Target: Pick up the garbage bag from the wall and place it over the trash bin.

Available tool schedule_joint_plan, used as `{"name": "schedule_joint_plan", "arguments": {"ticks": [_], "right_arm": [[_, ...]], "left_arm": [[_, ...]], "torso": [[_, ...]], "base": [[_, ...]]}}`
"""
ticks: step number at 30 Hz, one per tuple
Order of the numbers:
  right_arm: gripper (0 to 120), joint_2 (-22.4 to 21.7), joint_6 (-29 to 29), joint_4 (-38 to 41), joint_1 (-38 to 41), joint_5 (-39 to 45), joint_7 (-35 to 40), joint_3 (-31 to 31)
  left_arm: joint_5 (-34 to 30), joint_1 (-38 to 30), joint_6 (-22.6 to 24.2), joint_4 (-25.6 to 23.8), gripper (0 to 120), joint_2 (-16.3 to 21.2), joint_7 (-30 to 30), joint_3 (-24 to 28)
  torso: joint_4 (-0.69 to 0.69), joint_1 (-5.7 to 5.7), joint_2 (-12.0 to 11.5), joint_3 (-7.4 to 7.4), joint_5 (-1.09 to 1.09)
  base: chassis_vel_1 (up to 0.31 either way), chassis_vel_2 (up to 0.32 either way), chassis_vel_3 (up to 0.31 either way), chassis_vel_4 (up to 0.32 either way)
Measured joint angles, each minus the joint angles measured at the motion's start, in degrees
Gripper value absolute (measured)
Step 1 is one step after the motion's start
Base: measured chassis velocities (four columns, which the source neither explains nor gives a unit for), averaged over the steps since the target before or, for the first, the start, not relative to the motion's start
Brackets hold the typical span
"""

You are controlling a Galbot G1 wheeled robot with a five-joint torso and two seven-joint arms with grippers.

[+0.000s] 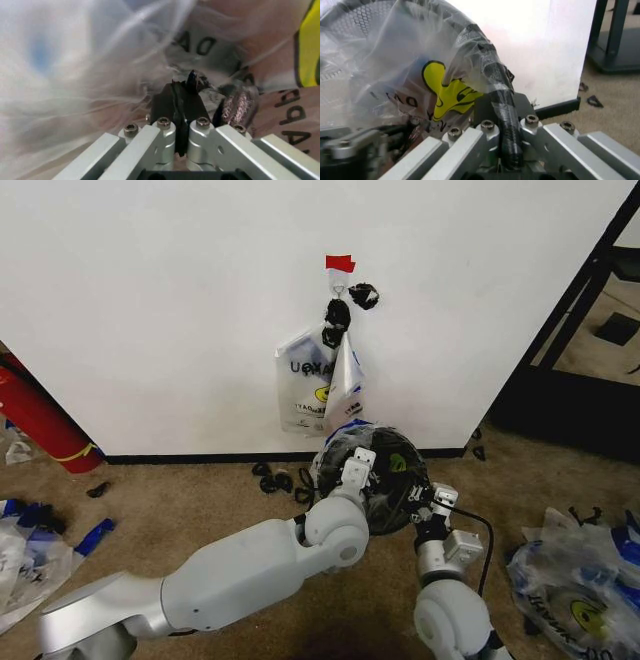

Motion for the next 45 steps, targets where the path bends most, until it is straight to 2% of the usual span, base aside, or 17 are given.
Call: {"name": "schedule_joint_plan", "arguments": {"ticks": [8,15,17,23,27,30,36,41,45], "right_arm": [[0,0.6,0.9,-0.2,-0.7,-2.5,-0.1,-0.5],[0,0.6,1.4,0.1,-1.3,-2.3,-0.5,-0.5],[0,0.6,1.4,0.1,-1.3,-1.9,-0.5,-0.4],[0,0.4,1.0,-0.1,-1.1,0.4,-0.6,-0.2],[0,0.3,0.9,0.0,-1.1,0.8,-0.6,-0.2],[0,0.1,0.9,0.1,-1.1,0.9,-0.8,-0.2],[0,-0.4,0.9,0.1,-0.8,1.0,-0.9,0.2],[0,-0.3,0.8,0.1,-0.6,1.1,-1.0,0.2],[0,-0.1,0.8,0.2,-0.7,1.1,-1.2,-0.1]], "left_arm": [[1.2,-0.6,-0.5,5.1,0,-3.7,-0.7,0.4],[2.0,-0.5,-1.0,8.6,0,-5.2,-0.4,-0.1],[1.8,-0.4,-1.4,8.7,0,-5.3,0.0,-0.2],[0.8,0.9,-7.0,6.9,0,-5.2,5.6,-0.4],[0.8,1.0,-8.1,6.7,0,-5.2,6.9,-0.4],[0.9,1.1,-7.5,6.7,0,-4.9,6.5,-0.6],[1.0,0.6,-3.2,4.7,0,-2.3,2.4,-0.7],[1.0,0.6,-4.3,4.1,0,-1.9,2.4,-0.8],[1.9,0.7,-5.1,6.3,0,-3.3,2.5,-0.9]], "torso": [[-0.01,0.0,0.0,0.0,0.0],[-0.01,0.0,0.0,0.0,0.0],[0.0,0.0,0.0,0.0,0.0],[-0.01,0.0,0.0,0.0,0.0],[-0.01,0.0,0.0,0.0,0.0],[-0.01,0.0,0.0,0.0,-0.01],[0.0,0.0,0.0,0.0,0.0],[0.0,0.0,0.0,0.0,-0.01],[-0.01,0.0,0.0,0.0,0.0]], "base": [[0.0,0.0,0.0,0.0],[0.0,0.0,0.0,0.0],[0.0,0.0,0.0,0.0],[0.0,0.0,0.0,0.0],[0.0,0.0,0.0,0.0],[0.0,0.0,0.0,0.0],[0.0,0.0,0.0,0.0],[0.0,0.0,0.0,0.0],[0.0,0.0,0.0,0.0]]}}
